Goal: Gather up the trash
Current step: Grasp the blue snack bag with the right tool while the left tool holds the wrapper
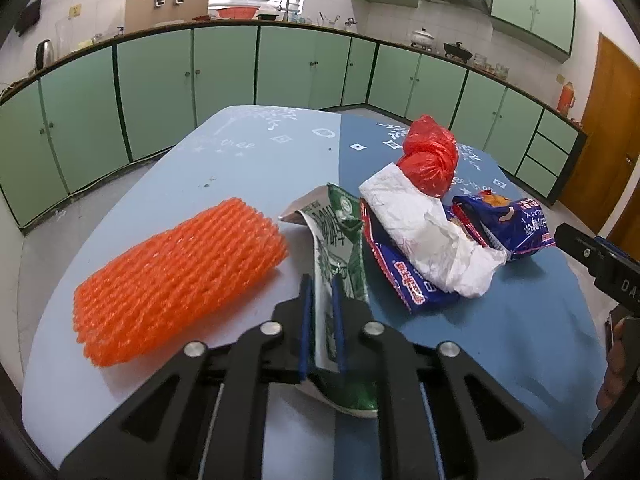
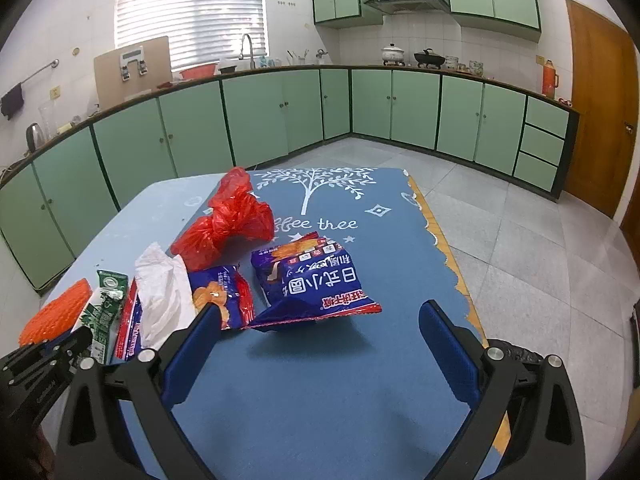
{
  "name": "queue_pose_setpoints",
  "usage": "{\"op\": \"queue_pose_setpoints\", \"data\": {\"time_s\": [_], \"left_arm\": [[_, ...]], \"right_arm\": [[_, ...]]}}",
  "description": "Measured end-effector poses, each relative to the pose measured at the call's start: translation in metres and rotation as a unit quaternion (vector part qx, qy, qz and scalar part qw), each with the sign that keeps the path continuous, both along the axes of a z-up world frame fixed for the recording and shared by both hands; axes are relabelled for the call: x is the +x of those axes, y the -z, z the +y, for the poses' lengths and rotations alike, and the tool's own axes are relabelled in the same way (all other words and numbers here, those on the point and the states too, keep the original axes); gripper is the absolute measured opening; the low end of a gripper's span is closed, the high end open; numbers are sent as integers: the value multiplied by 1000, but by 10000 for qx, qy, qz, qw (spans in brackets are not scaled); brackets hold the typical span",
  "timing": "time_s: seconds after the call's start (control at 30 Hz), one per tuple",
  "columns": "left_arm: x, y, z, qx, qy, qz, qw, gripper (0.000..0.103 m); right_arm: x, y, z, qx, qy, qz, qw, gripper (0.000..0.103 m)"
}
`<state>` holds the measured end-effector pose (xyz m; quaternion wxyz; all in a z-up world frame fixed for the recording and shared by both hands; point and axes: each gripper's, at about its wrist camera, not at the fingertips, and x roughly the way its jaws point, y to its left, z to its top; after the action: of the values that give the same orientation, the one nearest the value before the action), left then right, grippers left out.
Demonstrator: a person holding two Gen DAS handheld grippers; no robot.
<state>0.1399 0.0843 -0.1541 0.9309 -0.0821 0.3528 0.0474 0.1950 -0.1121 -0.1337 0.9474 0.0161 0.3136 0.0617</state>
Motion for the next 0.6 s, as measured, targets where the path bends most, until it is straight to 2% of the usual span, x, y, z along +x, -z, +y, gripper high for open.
{"op": "queue_pose_setpoints", "data": {"time_s": [0.27, 0.6], "left_arm": [[-3, -4, 1, -103, 19, -119, 9999, 4], [-7, -28, 3, -84, -8, -476, 9988, 4]], "right_arm": [[2, 0, 0, 14, -3, -1, 10000, 97], [9, -3, -4, 9, 74, -98, 9999, 97]]}}
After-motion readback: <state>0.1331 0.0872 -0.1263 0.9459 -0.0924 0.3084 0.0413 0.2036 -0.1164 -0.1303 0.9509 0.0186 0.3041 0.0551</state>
